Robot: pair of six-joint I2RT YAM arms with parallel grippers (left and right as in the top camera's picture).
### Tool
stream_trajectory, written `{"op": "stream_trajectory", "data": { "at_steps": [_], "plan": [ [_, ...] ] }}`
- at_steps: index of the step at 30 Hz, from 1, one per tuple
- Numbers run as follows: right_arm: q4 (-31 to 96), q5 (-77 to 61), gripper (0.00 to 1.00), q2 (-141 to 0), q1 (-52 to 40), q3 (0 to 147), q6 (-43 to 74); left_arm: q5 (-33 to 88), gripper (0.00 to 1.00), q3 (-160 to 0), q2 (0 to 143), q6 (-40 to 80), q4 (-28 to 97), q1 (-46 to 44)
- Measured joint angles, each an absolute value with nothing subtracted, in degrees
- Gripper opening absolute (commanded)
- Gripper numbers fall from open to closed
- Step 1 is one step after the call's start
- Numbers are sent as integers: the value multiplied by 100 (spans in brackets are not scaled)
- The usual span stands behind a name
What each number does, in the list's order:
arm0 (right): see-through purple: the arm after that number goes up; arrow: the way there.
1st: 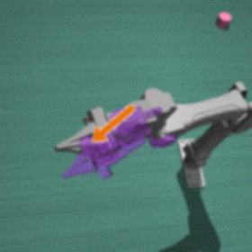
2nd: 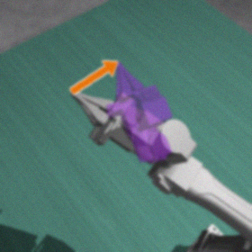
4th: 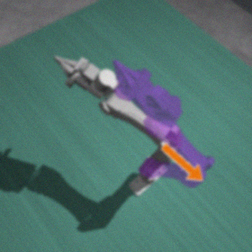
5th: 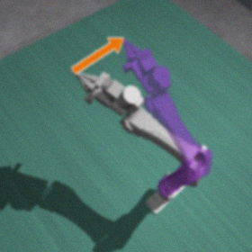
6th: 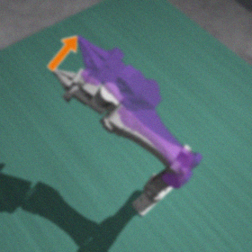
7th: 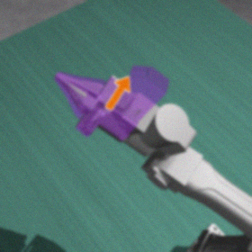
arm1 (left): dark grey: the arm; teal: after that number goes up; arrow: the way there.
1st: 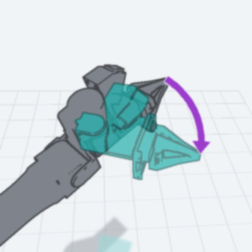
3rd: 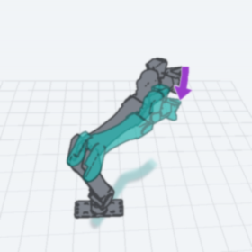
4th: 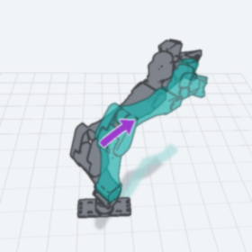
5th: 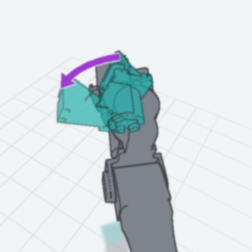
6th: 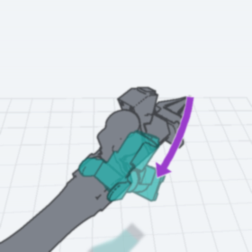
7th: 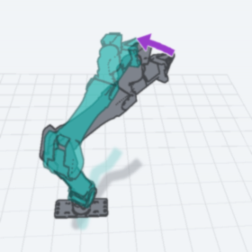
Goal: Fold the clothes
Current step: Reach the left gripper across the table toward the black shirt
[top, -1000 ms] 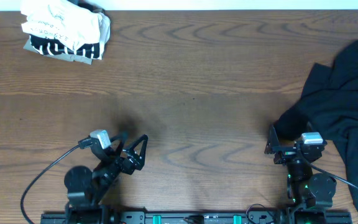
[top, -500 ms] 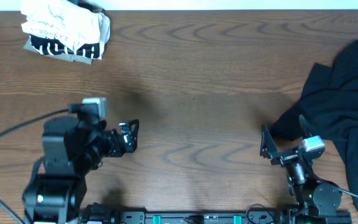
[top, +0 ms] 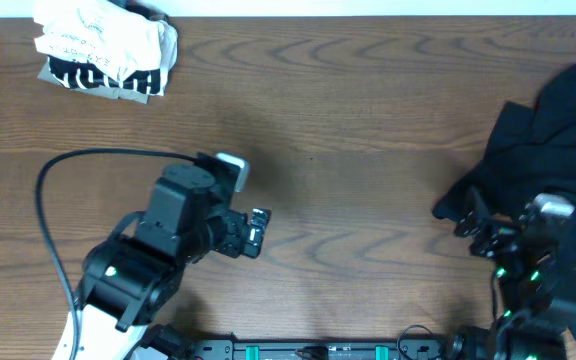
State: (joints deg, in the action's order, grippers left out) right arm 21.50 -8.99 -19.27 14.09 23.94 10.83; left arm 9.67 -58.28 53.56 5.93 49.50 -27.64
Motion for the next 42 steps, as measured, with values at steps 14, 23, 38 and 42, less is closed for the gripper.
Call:
{"op": "stream_trajectory", "data": {
  "at_steps": [14,23,38,42],
  "plan": [
    [4431,-1391,99,-5153,2558,4536,1332,1966,98,-5833,6095,587,4429,-2895],
    [5544,-624,99,-5000,3929,4569,3271,2569,98,-5833,7384,589,4311,-3120],
    [6390,-126,99,-4641,6235,4633,3806,2615,98,-5835,8342,615,3367,-4425],
    [6235,-126,99,-4762,6436,4604,3970,2526,98,-5835,8342,615,3356,-4447]
  ]
}}
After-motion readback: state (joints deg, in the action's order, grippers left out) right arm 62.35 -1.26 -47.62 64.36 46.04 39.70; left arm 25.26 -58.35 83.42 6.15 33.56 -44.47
